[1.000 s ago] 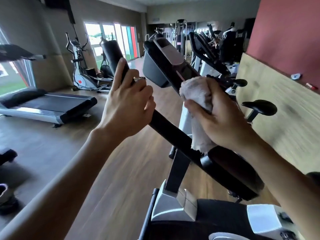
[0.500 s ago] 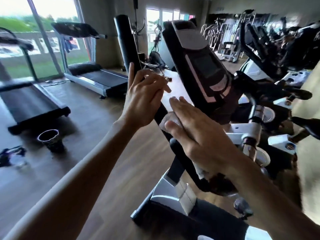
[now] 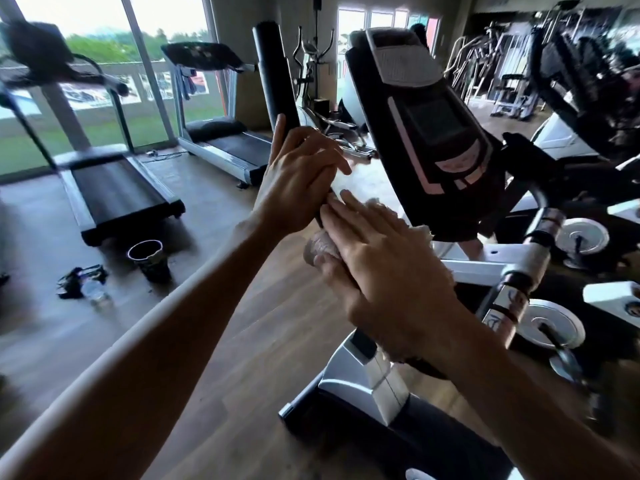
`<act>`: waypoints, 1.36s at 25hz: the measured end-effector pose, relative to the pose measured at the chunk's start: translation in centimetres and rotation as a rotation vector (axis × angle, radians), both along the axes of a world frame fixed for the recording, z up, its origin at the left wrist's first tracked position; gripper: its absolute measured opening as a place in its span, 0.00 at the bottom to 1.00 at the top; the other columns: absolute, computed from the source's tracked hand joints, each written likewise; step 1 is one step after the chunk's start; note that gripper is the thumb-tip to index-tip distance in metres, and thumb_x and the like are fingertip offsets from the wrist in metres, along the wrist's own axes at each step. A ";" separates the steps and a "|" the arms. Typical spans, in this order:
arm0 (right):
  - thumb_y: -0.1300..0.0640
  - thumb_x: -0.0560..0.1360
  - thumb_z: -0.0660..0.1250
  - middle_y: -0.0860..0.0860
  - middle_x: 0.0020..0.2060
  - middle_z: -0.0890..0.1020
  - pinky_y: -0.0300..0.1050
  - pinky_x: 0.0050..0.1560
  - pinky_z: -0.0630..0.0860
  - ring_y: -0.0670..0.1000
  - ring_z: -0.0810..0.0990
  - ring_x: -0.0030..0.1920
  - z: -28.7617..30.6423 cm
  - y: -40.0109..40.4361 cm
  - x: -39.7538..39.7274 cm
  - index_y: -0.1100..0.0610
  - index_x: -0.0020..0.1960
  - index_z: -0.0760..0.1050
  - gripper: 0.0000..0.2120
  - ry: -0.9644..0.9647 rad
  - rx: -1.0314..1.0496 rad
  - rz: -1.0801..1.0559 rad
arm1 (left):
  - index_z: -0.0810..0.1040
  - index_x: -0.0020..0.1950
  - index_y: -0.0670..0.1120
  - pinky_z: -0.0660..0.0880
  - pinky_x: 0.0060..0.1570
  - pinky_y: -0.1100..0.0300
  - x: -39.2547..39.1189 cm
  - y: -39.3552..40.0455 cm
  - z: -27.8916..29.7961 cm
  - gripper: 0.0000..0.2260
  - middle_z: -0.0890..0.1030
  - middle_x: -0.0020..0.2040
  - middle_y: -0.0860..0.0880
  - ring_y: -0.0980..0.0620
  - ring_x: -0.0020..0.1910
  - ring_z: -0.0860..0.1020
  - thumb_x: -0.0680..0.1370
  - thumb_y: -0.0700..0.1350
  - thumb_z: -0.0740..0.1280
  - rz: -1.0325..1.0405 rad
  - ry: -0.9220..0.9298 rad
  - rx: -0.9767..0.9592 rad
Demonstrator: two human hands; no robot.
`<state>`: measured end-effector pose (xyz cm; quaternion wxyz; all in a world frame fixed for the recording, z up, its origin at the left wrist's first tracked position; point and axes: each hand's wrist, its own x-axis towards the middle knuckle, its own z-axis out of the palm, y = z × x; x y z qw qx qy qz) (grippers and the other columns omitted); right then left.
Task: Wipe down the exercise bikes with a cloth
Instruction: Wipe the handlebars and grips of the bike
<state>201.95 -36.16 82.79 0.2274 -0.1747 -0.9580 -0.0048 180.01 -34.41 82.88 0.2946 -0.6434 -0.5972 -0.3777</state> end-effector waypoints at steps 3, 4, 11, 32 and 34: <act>0.50 0.81 0.62 0.50 0.74 0.72 0.52 0.78 0.57 0.50 0.60 0.79 -1.6 -1.2 3.3 0.56 0.74 0.72 0.23 0.012 0.090 0.206 | 0.85 0.48 0.50 0.48 0.77 0.37 0.0 -0.3 0.2 0.13 0.83 0.52 0.53 0.47 0.61 0.75 0.82 0.44 0.60 0.006 0.008 -0.030; 0.51 0.80 0.64 0.49 0.72 0.74 0.52 0.77 0.59 0.50 0.62 0.78 -2.2 -1.1 4.4 0.55 0.71 0.75 0.20 0.030 0.092 0.275 | 0.85 0.49 0.50 0.48 0.77 0.37 0.0 -0.3 0.3 0.14 0.83 0.52 0.54 0.48 0.62 0.75 0.82 0.44 0.60 0.003 0.008 -0.040; 0.44 0.82 0.54 0.46 0.69 0.72 0.53 0.69 0.69 0.47 0.69 0.70 -1.0 -0.1 1.8 0.53 0.73 0.68 0.24 0.189 -0.221 0.005 | 0.85 0.49 0.49 0.47 0.77 0.40 0.2 -0.2 0.0 0.13 0.82 0.52 0.52 0.47 0.62 0.75 0.81 0.43 0.60 -0.002 -0.009 -0.028; 0.38 0.80 0.42 0.47 0.83 0.45 0.31 0.74 0.31 0.40 0.38 0.80 -1.2 -0.8 1.2 0.53 0.83 0.47 0.35 0.139 -0.243 -0.106 | 0.77 0.70 0.39 0.44 0.79 0.45 1.5 -1.1 0.0 0.24 0.77 0.70 0.42 0.39 0.75 0.66 0.79 0.49 0.57 0.145 0.029 -0.152; 0.40 0.82 0.43 0.49 0.83 0.48 0.31 0.74 0.33 0.42 0.41 0.81 -1.6 -1.4 1.8 0.55 0.83 0.49 0.34 0.154 -0.206 -0.123 | 0.77 0.70 0.39 0.44 0.78 0.47 1.5 -1.3 0.0 0.24 0.77 0.70 0.42 0.39 0.76 0.66 0.79 0.49 0.57 0.135 0.007 -0.147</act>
